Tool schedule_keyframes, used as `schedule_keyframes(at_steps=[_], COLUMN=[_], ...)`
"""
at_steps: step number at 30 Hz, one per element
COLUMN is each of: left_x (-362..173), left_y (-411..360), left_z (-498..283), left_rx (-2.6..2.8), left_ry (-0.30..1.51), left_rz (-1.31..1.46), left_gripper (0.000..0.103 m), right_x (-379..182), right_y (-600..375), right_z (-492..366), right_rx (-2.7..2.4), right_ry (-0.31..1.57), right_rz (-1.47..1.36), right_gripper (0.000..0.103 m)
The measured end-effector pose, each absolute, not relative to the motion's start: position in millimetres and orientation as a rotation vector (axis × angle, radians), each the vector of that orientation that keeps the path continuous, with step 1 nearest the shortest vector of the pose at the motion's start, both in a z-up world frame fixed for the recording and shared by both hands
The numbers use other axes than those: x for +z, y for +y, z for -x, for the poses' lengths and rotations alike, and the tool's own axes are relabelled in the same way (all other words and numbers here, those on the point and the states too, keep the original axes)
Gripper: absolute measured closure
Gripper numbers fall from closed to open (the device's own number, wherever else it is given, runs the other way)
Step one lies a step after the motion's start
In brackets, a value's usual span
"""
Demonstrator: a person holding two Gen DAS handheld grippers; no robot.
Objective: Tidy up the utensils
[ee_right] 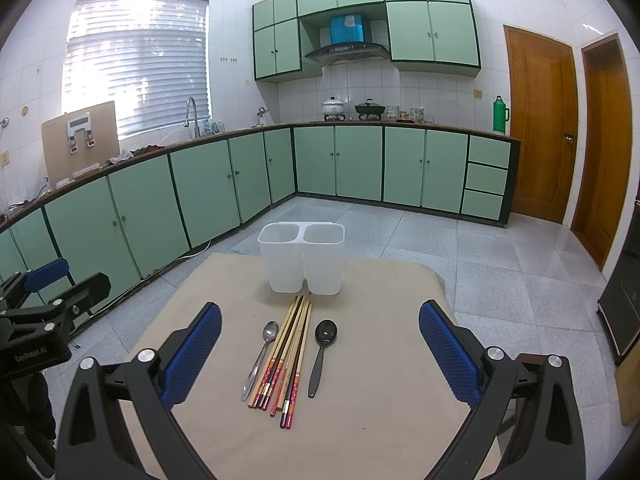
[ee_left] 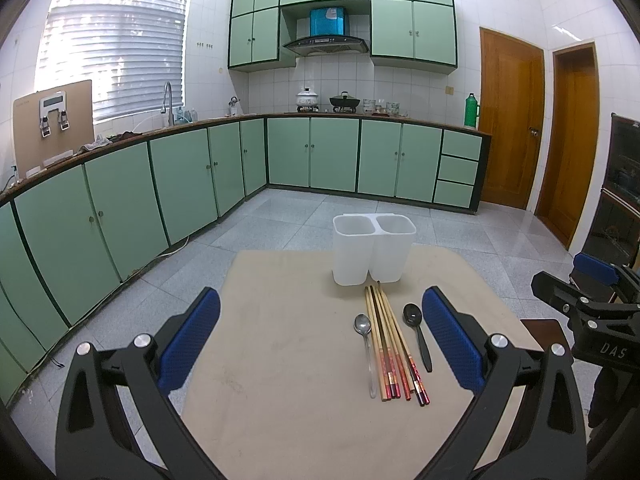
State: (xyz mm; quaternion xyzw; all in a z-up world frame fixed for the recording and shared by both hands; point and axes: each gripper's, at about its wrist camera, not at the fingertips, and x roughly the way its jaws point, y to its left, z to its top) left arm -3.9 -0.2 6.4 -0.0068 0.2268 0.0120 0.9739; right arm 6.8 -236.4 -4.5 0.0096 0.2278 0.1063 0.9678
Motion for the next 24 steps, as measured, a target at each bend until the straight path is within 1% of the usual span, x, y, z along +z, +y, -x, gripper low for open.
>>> schedule_keyframes(at_steps=[11,16,18,22,24], left_x=[-3,-26,-44,-78,-93], left_y=[4,15,19,28,31], left_z=[-13,-51,-74,-118,-133], left_rx=[0.034,0.075,0.089,0.102,0.112], left_ry=[0.484,0.537,0.585,0.684,0.722], left_rz=[0.014,-0.011,-0.016,0.005,0.008], left_gripper=[0.005,0.005,0.005,0.005,0.005], right_x=[-23,-55,-72,-112,-133], right_y=[-231,-232,-231,-222,-217], right_z=[-26,-71,-94,-141,-162], right_rx=[0.201,0.189,0.190,0.205,0.206], right_ry=[0.486,0.586,0.646,0.766,0.825], right_rz=[0.002,0.012,0.012,0.013,-0.008], right_gripper=[0.006,0.006,0.011,0.016,0.021])
